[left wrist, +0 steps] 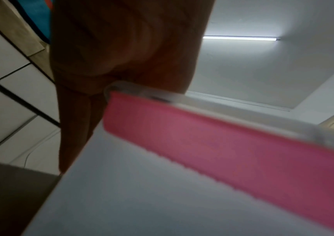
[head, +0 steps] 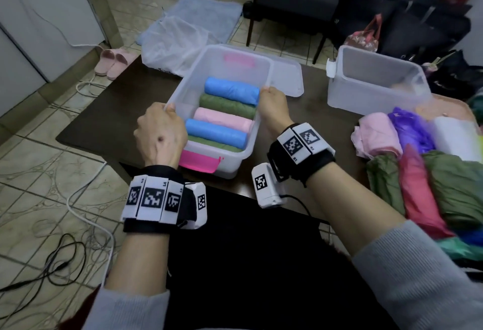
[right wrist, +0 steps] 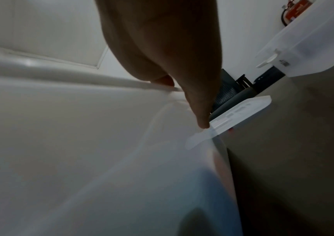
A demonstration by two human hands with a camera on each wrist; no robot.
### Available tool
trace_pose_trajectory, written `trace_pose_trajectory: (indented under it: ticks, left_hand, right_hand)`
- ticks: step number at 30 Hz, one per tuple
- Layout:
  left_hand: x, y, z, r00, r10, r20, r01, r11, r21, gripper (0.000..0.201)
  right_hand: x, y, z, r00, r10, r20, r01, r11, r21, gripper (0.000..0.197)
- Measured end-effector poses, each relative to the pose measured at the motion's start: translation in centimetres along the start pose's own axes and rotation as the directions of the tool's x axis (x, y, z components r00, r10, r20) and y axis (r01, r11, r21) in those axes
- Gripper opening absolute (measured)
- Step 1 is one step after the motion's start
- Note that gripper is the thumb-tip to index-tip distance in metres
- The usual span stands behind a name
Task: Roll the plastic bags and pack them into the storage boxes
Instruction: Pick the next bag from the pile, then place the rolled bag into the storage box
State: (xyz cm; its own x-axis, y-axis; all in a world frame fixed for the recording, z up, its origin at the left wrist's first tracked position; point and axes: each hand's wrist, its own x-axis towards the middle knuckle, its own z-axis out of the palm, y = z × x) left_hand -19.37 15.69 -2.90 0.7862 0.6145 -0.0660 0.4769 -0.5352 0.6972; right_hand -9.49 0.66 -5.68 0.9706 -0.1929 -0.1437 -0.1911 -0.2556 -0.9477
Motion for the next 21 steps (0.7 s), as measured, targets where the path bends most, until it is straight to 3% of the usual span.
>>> trace_pose_trajectory:
  ticks: [3,6,8,10,12,14,16,18,21]
  left_hand:
    - [-0.4,0.6,0.0,0.988,0.138,-0.074,-0.139,0.990,-0.004,0.043]
    - [-2.3,3.2,-0.1,0.862,0.430,-0.269,-0.467,0.879,-0.093,0.047]
    - [-4.7,5.2,1.0,0.807,0.535,-0.249,-0.582,0.792,-0.185,0.039]
    - [-7.5,6.5,3.4,0.737,0.663,-0.130,-0.669,0.689,-0.280,0.033]
    - [-10.0,6.5,6.9,0.654,0.751,0.094,-0.695,0.645,-0.319,0.038]
    - [-11.4,5.4,10.4,0.611,0.696,0.377,-0.671,0.708,-0.218,0.057]
    - [-11.7,4.3,13.1,0.594,0.567,0.571,-0.652,0.755,-0.072,0.073]
    - [-11.3,3.3,15.0,0.588,0.509,0.628,-0.670,0.742,0.025,0.076]
    - [-10.4,2.0,16.8,0.578,0.488,0.654,-0.723,0.678,0.132,0.071]
  right_hand:
    - [0.1,0.4,-1.5,0.996,-0.014,0.089,0.007,0.997,0.083,0.034]
    - [0.5,1.1,-5.0,0.999,-0.026,0.029,0.029,0.994,-0.108,0.027]
    - [1.4,2.0,-8.2,0.997,-0.029,-0.068,0.009,0.958,-0.288,0.025]
    - [2.3,3.0,-11.4,0.986,-0.002,-0.165,-0.077,0.878,-0.472,0.037]
    - [2.7,3.6,-14.5,0.966,0.008,-0.260,-0.171,0.771,-0.613,0.042]
    - [2.9,4.0,-17.3,0.929,0.053,-0.367,-0.309,0.657,-0.688,0.044]
    - [2.8,4.3,-19.4,0.882,0.136,-0.451,-0.440,0.577,-0.688,0.045]
    - [3.0,5.2,-20.1,0.872,0.179,-0.456,-0.465,0.595,-0.656,0.039]
    - [4.7,7.6,-20.9,0.937,0.243,-0.251,-0.344,0.517,-0.784,0.026]
